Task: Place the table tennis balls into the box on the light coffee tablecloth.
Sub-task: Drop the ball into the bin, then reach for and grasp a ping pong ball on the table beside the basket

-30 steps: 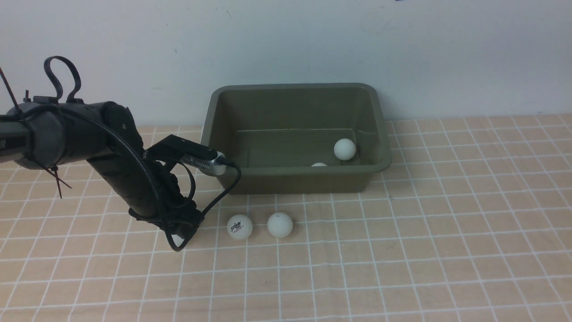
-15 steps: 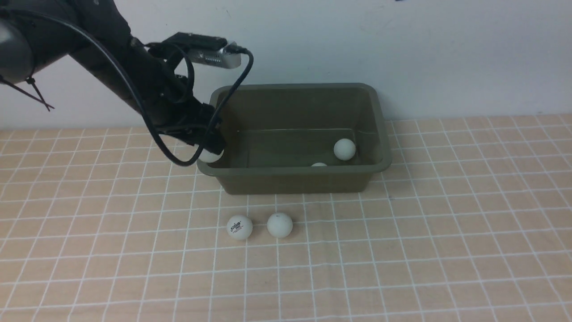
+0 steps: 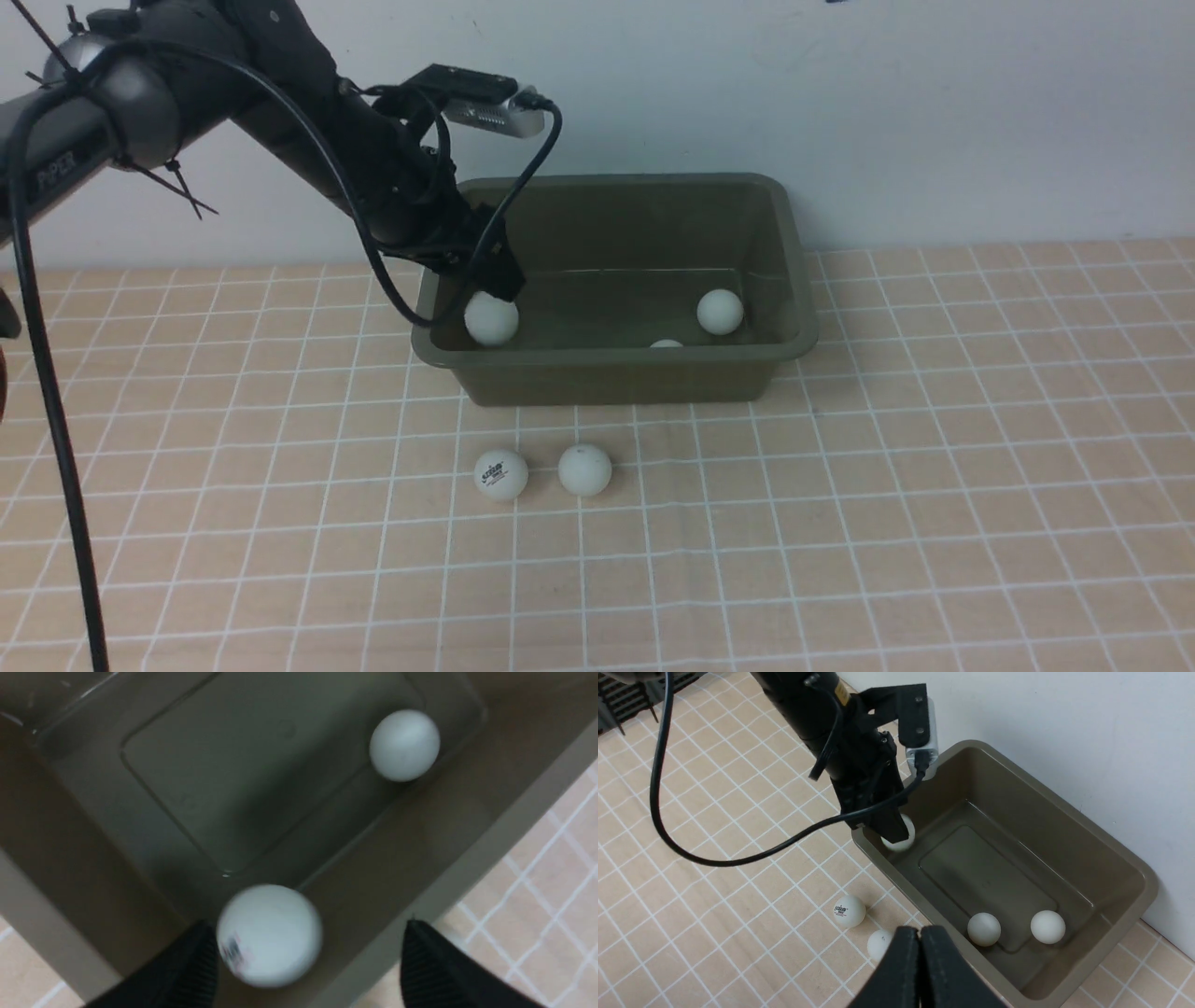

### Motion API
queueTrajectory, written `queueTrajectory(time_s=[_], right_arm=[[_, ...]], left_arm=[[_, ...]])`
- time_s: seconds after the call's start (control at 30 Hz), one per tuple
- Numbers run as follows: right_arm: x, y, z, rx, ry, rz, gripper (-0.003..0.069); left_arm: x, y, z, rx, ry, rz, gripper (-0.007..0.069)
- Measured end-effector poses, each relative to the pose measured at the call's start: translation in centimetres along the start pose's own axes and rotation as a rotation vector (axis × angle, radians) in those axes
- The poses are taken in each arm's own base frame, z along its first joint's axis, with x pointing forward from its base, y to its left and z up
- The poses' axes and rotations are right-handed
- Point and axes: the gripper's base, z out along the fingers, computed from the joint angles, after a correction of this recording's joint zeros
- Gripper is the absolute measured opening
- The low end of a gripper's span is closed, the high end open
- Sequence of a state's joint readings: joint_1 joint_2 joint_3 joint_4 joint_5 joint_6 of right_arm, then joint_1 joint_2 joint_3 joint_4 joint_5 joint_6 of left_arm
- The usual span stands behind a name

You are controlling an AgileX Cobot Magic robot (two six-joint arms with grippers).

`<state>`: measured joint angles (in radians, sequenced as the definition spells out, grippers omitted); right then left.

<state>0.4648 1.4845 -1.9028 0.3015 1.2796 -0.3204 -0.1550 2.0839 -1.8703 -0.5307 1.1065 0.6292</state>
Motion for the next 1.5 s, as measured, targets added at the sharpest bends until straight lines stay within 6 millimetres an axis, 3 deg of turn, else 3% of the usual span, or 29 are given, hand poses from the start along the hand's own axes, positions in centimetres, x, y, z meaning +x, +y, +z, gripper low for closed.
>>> queueTrajectory(time_s=[0.17,0.33,0.57,0.7,0.87,0.9,1.0,1.17,1.27,1.5], right_arm=[[0.0,0.0,0.0,-0.001,0.001,0.001,-0.0018],[0.0,0.0,0.1,-0.002,0.001,0.001,-0.0018],[0.0,0.0,0.1,-0.002,0.001,-0.008,-0.0018],[0.0,0.0,0.1,-0.002,0.001,-0.009,-0.0018],[0.0,0.0,0.1,-0.001,0.001,-0.021,-0.0018],[0.0,0.0,0.1,-0.001,0.001,-0.023,-0.0018],[0.0,0.0,0.1,-0.001,0.001,-0.029,-0.0018],[0.0,0.0,0.1,-0.002,0.001,-0.032,-0.0018],[0.0,0.0,0.1,-0.002,0.001,-0.032,-0.0018],[0.0,0.0,0.1,-0.003,0.002,-0.032,-0.0018]], left_arm=[[-1.8,-1.1,-3.7,-0.027,-0.014,-0.042,0.0469],[-2.8,-2.8,-9.1,-0.137,-0.103,-0.206,0.0370],[-2.6,-5.3,-13.7,-0.156,-0.185,-0.287,0.0209],[-0.7,-7.9,-16.3,-0.115,-0.207,-0.306,0.0150],[3.9,-10.6,-17.7,-0.090,-0.155,-0.281,0.0141],[4.7,-10.9,-17.7,-0.087,-0.143,-0.282,0.0141],[9.3,-12.1,-16.2,-0.045,-0.044,-0.320,0.0141],[13.5,-12.1,-12.6,0.024,0.093,-0.298,0.0144],[14.1,-11.2,-10.7,0.001,0.070,-0.242,0.0174],[12.9,-8.9,-7.6,-0.035,-0.001,-0.189,0.0311]])
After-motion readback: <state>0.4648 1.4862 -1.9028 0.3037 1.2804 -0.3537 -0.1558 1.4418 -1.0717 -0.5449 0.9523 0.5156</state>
